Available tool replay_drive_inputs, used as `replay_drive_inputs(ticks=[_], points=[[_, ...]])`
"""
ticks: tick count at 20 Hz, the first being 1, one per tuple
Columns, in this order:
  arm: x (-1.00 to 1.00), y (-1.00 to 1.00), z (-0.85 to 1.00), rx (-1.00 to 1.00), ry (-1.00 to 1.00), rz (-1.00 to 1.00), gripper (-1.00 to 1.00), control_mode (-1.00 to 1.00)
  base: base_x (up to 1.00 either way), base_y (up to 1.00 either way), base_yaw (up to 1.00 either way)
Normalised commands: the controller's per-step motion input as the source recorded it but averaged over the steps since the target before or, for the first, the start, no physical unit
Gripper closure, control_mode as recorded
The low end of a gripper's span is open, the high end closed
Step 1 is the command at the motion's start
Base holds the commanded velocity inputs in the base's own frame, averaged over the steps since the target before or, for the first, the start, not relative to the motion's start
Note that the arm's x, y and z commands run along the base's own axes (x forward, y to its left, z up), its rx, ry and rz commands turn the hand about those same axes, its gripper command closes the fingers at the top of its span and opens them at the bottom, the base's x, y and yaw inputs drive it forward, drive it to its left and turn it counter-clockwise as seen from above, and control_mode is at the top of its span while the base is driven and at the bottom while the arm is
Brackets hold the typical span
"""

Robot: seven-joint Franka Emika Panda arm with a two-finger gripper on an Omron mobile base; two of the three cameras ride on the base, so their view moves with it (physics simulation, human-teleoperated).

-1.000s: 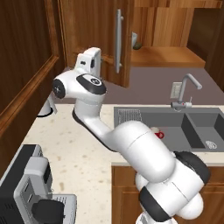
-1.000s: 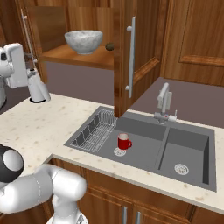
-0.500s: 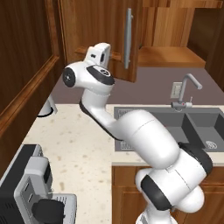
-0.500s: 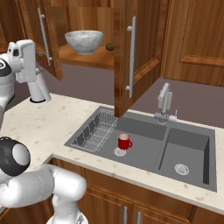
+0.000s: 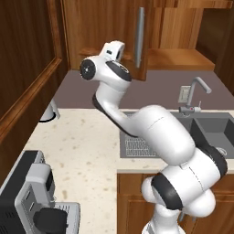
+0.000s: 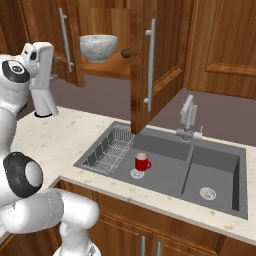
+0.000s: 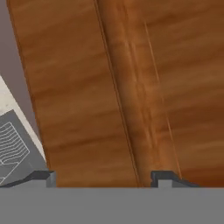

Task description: Pick the mug and place it in the sink. Pick the bowl and place it in the open cabinet and then close the cabinet.

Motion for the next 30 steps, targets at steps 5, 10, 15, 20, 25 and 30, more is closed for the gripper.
replay_drive_inputs(ticks=[5, 10, 15, 20, 25, 30], points=[[0.77, -0.72, 0.0, 0.14, 0.05, 0.1, -1.0, -1.0, 0.0, 0.0, 0.0], [0.39, -0.61, -0.04, 0.18, 0.06, 0.09, -1.0, -1.0, 0.0, 0.0, 0.0], [0.0, -0.3, -0.26, 0.34, 0.25, 0.09, -1.0, -1.0, 0.0, 0.0, 0.0], [0.15, -0.3, -0.26, 0.37, 0.34, 0.04, -1.0, -1.0, 0.0, 0.0, 0.0], [0.88, -0.19, -0.3, 0.36, 0.22, 0.06, -1.0, -1.0, 0.0, 0.0, 0.0], [1.0, 0.0, -0.77, 0.24, -0.27, 0.25, -1.0, -1.0, 0.0, 0.0, 0.0]])
